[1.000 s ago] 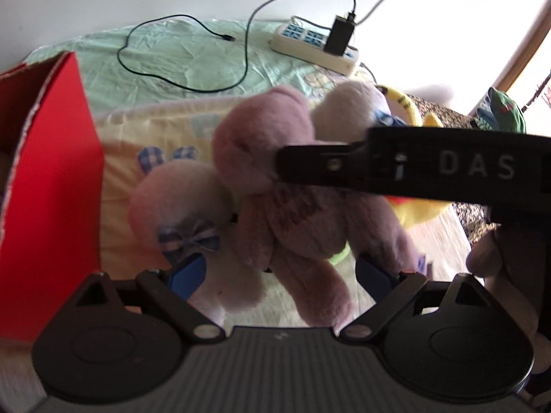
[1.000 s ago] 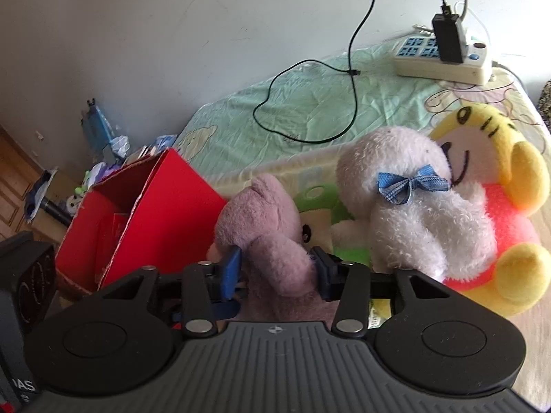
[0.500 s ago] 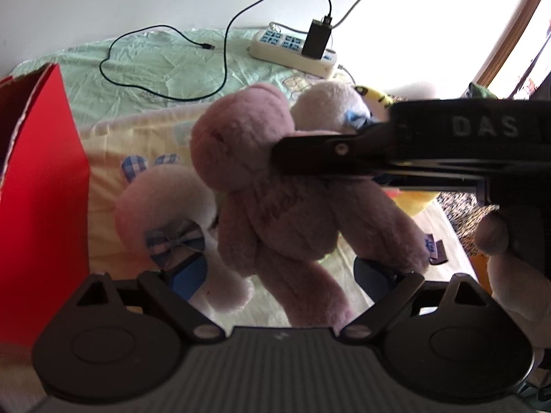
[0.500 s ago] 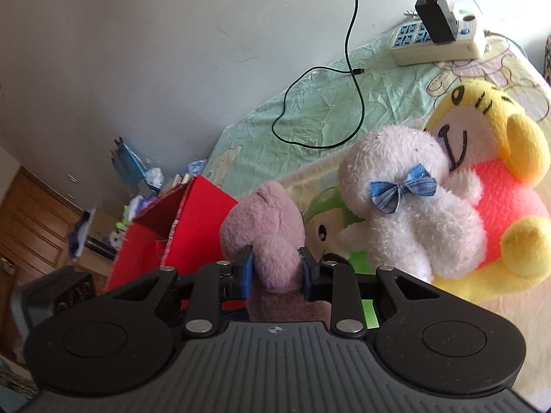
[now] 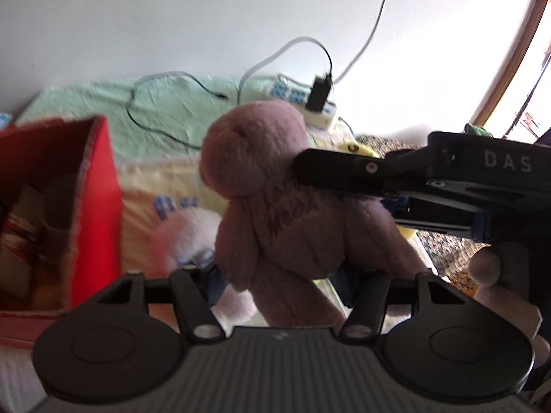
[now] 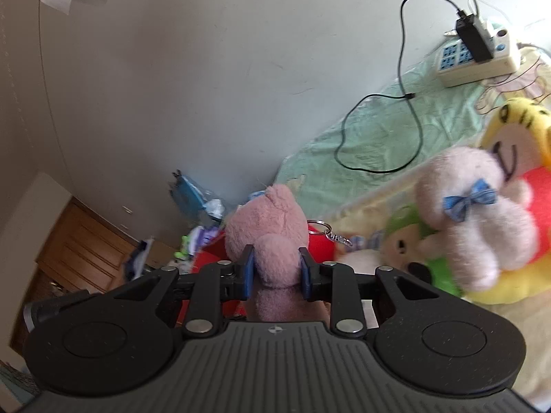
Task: Organize objects
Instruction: 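Lift the pink teddy bear and carry it over the red box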
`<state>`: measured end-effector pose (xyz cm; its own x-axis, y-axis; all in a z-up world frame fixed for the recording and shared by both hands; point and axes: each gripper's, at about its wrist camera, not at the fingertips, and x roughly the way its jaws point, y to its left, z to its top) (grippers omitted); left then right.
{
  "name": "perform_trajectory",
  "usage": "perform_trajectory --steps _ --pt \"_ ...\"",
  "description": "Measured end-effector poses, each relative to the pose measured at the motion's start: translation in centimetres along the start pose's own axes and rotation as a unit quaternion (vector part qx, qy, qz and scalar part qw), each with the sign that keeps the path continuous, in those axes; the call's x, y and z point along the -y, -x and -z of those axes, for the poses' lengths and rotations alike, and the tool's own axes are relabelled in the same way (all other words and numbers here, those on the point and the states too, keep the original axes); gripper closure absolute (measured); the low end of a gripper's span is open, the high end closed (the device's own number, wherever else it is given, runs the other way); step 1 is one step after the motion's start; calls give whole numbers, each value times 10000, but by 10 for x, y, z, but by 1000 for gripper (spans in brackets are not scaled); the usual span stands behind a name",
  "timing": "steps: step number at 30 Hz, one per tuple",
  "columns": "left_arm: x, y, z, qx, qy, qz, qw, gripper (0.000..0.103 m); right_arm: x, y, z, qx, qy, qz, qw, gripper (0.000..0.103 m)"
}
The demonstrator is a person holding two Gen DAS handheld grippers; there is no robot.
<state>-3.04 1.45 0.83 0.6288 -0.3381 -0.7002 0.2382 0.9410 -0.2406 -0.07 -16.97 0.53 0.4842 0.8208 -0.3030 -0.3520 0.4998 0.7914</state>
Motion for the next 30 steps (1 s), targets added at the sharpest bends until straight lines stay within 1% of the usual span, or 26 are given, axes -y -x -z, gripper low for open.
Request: perform_trajectory --steps 3,6,12,16,22,26,30 --pt "-5 16 -4 219 -41 -212 9995 41 -11 -14 -1 -3 -96 -209 9997 75" --pt "-17 31 -7 413 -35 -386 9984 41 -28 -31 2 1 -25 -304 9995 75" --pt "-62 54 -11 653 61 -520 9965 41 -67 -75 14 70 61 -347 9994 75" --pt "-103 66 -17 694 63 -608 9957 41 -92 -110 29 114 67 -336 9993 75" --pt "-176 84 -20 687 -18 -822 9942 41 -121 -165 53 107 23 -316 9994 75" --pt "-220 91 -21 611 -149 -1000 9930 41 -129 -196 63 111 -138 -278 9995 75" --pt "-257 91 -22 523 -76 -1039 9932 41 -132 -221 68 131 -298 -251 9992 75"
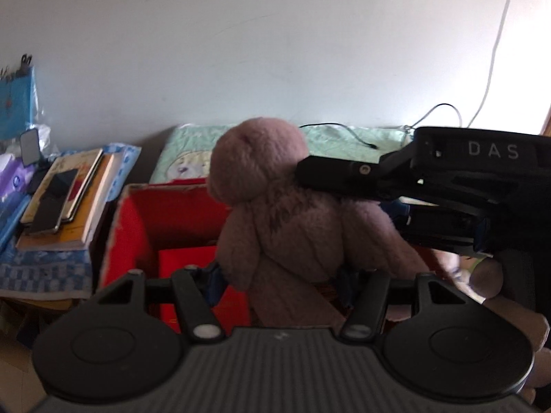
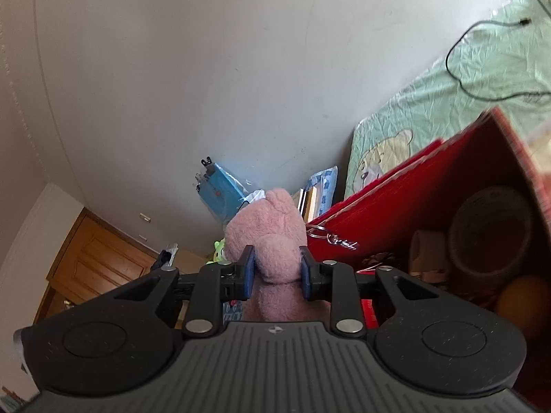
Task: Organize objects
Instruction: 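Lift the pink teddy bear and carry it over the red box, then lower the pink teddy bear into the red box and open the right gripper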
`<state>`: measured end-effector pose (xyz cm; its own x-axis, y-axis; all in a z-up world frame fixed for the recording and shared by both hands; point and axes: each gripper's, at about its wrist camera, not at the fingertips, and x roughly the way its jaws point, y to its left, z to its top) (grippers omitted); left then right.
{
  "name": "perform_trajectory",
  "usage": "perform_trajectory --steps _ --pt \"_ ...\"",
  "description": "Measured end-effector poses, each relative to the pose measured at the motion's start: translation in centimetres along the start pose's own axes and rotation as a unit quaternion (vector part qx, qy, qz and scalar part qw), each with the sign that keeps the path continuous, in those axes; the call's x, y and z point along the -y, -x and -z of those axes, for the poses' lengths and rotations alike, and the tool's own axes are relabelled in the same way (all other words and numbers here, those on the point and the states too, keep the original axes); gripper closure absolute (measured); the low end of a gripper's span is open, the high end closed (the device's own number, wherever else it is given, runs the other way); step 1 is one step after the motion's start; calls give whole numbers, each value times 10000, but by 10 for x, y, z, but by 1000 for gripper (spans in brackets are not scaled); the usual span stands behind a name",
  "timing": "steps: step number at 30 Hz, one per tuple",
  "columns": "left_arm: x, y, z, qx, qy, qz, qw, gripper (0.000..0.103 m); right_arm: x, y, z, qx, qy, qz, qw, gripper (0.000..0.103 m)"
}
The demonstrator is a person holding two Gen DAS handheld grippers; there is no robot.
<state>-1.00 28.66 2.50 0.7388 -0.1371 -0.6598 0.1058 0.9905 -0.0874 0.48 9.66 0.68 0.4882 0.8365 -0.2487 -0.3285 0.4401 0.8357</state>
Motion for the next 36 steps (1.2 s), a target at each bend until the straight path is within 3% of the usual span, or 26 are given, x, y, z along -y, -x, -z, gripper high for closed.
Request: perform_trajectory --steps 8,15,26,30,36 --pt "-31 -15 8 -268 -415 -506 9975 40 4 -46 19 -232 -90 366 9990 71" --pt "-43 -25 11 -466 -776 -1045 9904 39 9 -59 24 -466 -156 645 9967 68" --pt "-40 -11 24 -414 -1154 -1022 9872 31 5 -51 36 -825 227 931 9920 77" --pt "-43 -2 26 -389 -1132 -959 9882 31 1 -55 45 -1025 685 1242 9846 85" --pt "-40 14 29 -187 -1100 -906 9896 28 7 -55 48 -1147 551 1301 9833 88"
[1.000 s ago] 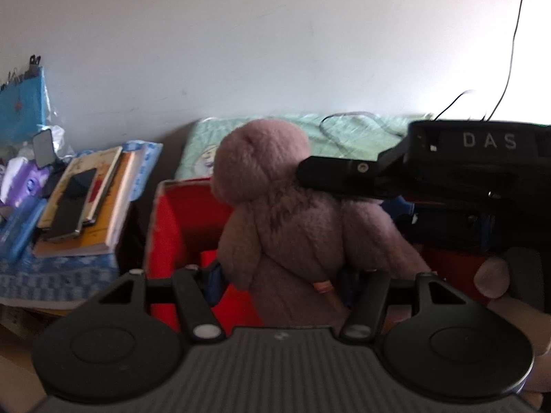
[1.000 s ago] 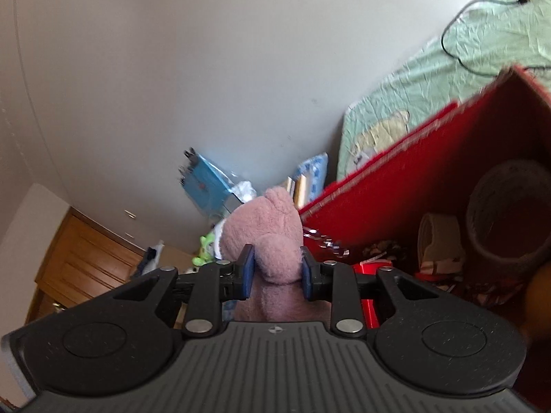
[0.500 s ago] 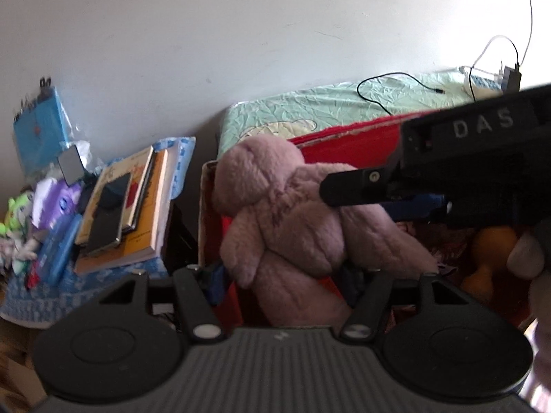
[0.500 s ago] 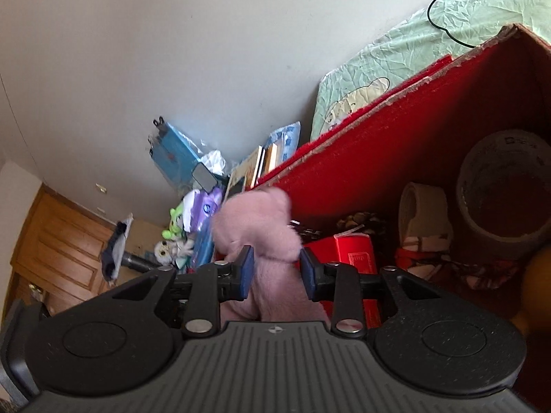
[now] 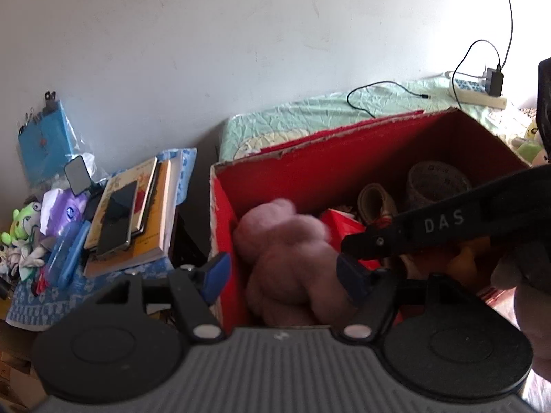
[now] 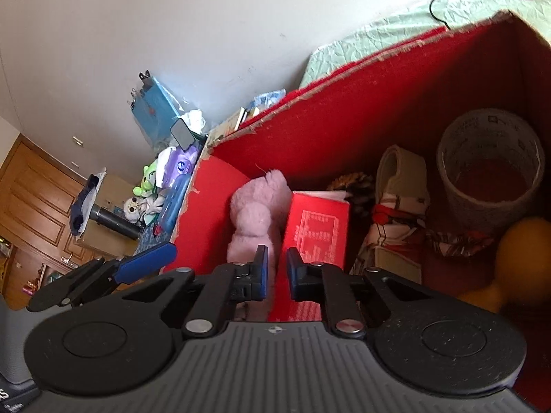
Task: Organize objects
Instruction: 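Lower the pink teddy bear into the red box and open the right gripper, then move the right gripper back to the plush pile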
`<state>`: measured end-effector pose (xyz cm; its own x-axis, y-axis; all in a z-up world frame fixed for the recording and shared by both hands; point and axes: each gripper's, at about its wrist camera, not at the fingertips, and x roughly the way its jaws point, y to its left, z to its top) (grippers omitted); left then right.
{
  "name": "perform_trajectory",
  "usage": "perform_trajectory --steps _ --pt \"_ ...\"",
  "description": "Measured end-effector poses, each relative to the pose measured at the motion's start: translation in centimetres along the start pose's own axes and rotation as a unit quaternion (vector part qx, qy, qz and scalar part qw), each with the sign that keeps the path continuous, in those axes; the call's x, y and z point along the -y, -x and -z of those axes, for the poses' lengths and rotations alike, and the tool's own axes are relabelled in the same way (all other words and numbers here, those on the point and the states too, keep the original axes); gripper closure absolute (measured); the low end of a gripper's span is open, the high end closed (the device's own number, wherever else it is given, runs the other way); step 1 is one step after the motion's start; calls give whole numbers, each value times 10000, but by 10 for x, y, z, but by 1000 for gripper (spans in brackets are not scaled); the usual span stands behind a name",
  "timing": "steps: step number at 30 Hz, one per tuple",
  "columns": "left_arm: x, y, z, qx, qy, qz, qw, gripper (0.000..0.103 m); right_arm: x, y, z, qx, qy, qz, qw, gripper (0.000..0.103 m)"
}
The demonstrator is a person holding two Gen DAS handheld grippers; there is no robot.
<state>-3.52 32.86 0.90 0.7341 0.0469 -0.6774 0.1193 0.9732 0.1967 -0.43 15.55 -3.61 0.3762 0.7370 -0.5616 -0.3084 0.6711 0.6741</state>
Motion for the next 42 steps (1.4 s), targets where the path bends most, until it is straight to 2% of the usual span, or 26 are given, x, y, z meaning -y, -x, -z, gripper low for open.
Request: perform_trajectory --steps 5,10,19,24,27,34,42 --pt "6 -4 -1 -110 -30 -126 9999 27 -1 4 5 23 -2 62 10000 85" --pt "11 -9 -6 -276 120 -140 9994 19 -5 11 8 122 60 186 9997 81" --pt "11 -18 -9 -544 387 -202 9976 18 -1 24 12 283 -50 407 9988 79" --pt "15 -18 -10 -605 414 -321 9968 18 0 33 14 397 31 507 9979 78" --pt "16 -19 -12 -651 443 -385 9962 17 0 37 15 475 96 556 9973 73" --pt "19 -15 -13 -712 570 -495 9946 15 -1 50 19 699 226 668 9951 70" --pt "27 -7 -16 -652 575 -689 9938 14 -1 70 24 974 316 568 9931 64"
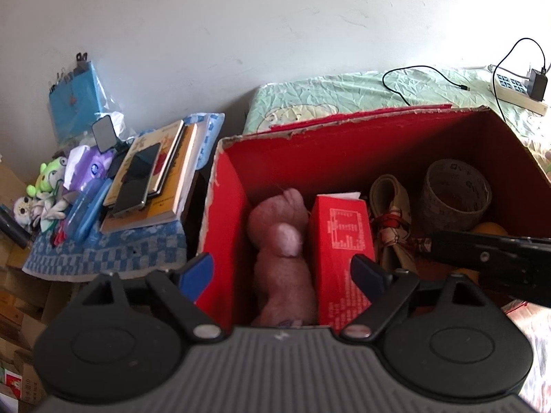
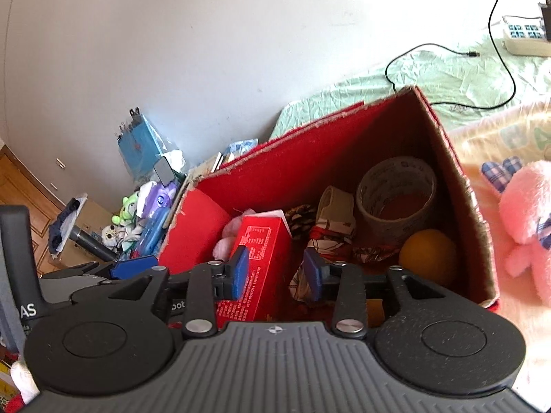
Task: Organize objects
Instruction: 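Move the right gripper back to the plush pile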
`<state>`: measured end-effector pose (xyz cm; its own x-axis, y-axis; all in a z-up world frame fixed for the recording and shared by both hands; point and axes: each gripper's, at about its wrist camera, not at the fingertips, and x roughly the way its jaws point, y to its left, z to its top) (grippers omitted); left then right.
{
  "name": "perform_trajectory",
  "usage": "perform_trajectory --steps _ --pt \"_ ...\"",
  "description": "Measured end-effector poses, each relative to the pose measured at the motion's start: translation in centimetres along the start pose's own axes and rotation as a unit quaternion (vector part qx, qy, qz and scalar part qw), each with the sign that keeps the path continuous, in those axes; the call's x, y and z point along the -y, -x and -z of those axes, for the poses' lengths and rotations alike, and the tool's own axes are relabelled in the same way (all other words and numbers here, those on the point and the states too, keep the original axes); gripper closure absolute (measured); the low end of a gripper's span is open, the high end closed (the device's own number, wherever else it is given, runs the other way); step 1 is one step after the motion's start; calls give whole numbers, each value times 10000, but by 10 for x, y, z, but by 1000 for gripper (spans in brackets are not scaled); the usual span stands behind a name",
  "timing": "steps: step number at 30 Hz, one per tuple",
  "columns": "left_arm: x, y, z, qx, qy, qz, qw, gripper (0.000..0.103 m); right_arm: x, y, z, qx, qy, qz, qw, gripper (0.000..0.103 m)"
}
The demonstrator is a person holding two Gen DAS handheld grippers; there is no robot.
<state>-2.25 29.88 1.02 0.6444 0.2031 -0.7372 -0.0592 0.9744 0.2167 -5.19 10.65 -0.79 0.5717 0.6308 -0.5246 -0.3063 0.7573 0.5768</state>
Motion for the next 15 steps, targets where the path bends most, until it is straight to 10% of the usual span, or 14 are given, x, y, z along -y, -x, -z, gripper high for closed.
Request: perform_trajectory --steps 15 --pt "32 35 -7 114 332 -429 9985 9 26 49 -14 98 244 -365 9990 62"
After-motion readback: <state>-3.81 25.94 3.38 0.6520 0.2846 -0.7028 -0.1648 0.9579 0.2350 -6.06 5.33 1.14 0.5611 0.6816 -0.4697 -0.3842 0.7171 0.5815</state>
